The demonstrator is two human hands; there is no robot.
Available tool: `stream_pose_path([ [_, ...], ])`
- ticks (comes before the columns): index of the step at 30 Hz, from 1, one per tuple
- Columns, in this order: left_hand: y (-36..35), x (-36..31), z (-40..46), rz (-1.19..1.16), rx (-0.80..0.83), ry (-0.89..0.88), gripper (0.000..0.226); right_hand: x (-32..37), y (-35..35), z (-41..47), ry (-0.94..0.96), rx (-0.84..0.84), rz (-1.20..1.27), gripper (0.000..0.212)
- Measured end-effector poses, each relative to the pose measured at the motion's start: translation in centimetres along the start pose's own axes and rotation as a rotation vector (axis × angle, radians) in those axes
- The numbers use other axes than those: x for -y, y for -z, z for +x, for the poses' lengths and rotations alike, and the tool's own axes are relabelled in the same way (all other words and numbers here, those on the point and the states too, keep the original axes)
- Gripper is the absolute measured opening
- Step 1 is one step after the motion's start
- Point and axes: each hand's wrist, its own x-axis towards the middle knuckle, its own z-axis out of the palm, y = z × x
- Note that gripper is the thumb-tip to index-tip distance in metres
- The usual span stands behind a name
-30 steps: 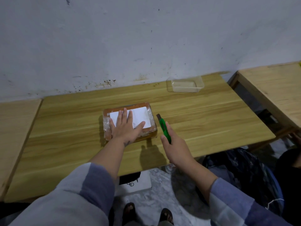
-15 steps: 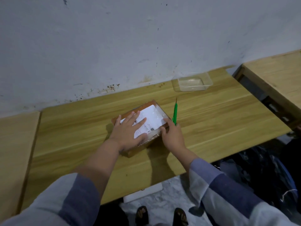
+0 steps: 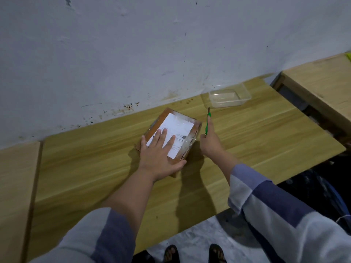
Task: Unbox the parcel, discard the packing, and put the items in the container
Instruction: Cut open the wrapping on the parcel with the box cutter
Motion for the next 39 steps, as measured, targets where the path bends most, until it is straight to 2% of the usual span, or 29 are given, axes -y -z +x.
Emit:
stream_pose_path([
  [3,-0.1,-1.6,0.9,-0.038,0.017,0.113,0.097,-0.5,0.7,-1.3,-0.044,-0.012,0.002,0.065],
  [7,0.2,-4.3,1.9,-0.044,0.078,0.229,0.099,-0.6,2.3,-2.9,-0.003,0.019,-0.04,0.058],
  [14,1.1,-6.8,2.6,-0.107,0.213,0.318,0.108,0.6,3.9,-4.2,-0.003,0.072,-0.157,0.059],
  [18,1.9,-6.4,2.7,-0.151,0.259,0.292,0.116,1.4,4.4,-4.2,-0.015,0.097,-0.189,0.056],
  [21,2.3,-4.8,2.4,-0.086,0.272,0.176,0.121,2.5,4.6,-3.9,-0.014,0.119,-0.218,0.048],
  [26,2.1,-1.8,2.2,0.015,0.288,-0.026,0.109,4.8,4.7,-3.1,-0.037,0.142,-0.411,0.029],
  [30,1.2,-2.4,2.0,0.009,0.209,0.006,0.097,6.1,4.0,-3.3,-0.013,0.187,-0.575,0.018],
  [33,0.8,-2.7,1.8,0.004,0.173,0.011,0.094,5.9,2.8,-3.9,0.031,0.197,-0.682,0.021],
  [39,1.6,-2.8,1.2,0.023,0.177,0.005,0.088,4.5,1.7,-5.6,0.016,0.107,-0.631,0.03],
])
